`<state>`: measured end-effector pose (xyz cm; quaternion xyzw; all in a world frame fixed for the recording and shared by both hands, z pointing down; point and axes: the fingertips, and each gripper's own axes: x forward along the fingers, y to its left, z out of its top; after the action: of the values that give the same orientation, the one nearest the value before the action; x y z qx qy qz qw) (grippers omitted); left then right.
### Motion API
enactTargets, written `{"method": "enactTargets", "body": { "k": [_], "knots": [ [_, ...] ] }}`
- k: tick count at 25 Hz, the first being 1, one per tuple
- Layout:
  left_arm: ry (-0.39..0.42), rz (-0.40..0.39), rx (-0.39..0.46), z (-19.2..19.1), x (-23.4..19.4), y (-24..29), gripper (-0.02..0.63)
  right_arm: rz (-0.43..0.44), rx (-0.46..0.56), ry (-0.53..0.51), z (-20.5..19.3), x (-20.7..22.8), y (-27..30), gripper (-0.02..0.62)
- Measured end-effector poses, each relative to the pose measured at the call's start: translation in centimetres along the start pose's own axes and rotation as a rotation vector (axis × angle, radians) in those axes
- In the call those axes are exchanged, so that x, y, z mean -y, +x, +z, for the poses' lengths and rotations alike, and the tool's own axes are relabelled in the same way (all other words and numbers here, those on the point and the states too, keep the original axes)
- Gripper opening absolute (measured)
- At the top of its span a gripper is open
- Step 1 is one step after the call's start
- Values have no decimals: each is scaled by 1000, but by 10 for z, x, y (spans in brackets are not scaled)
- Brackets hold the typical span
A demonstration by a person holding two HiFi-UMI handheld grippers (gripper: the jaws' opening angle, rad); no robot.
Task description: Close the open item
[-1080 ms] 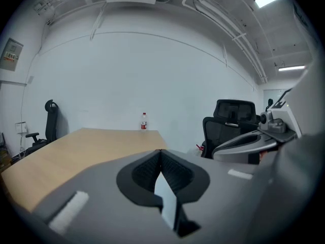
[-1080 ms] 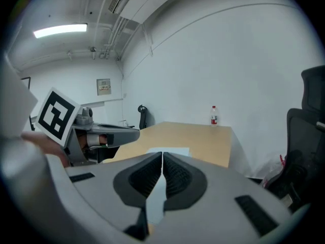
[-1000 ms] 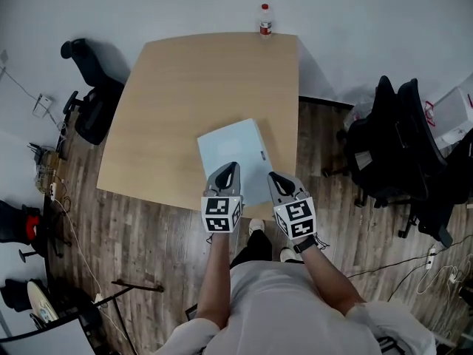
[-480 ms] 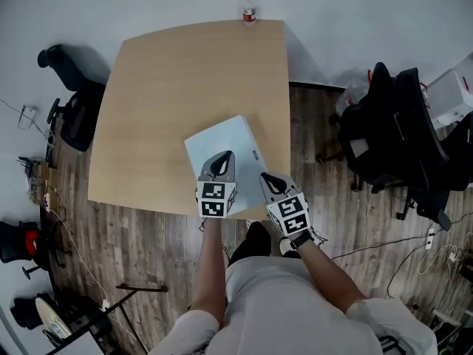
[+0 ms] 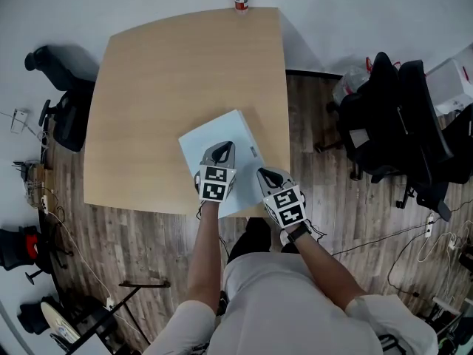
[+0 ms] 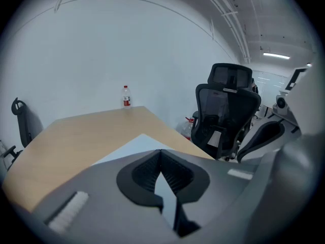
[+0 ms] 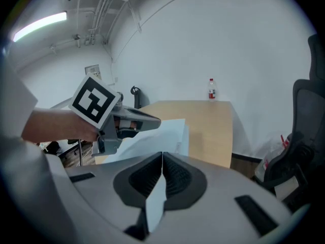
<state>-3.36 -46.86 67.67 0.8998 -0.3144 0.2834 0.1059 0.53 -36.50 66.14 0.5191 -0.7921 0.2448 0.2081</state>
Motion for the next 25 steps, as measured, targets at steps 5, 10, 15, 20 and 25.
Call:
{"method": "enactTargets", "body": {
  "k": [5, 10, 15, 20, 25],
  "knots": [
    [-7, -11, -32, -10, -2, 9, 9, -6, -43, 13, -17, 1, 12, 14],
    [4, -19, -73, -28, 0, 20, 9, -9, -68, 23, -26, 4, 18, 14],
    [2, -27, -88, -34, 1, 26, 9, -18, -89, 35, -35, 10, 22, 14],
    [3, -37, -120, -40, 1, 31, 9, -31, -110, 45, -44, 18, 28, 14],
    [18, -43, -149, -46, 4, 38, 9, -29, -134, 53, -52, 21, 35, 14]
  ]
}}
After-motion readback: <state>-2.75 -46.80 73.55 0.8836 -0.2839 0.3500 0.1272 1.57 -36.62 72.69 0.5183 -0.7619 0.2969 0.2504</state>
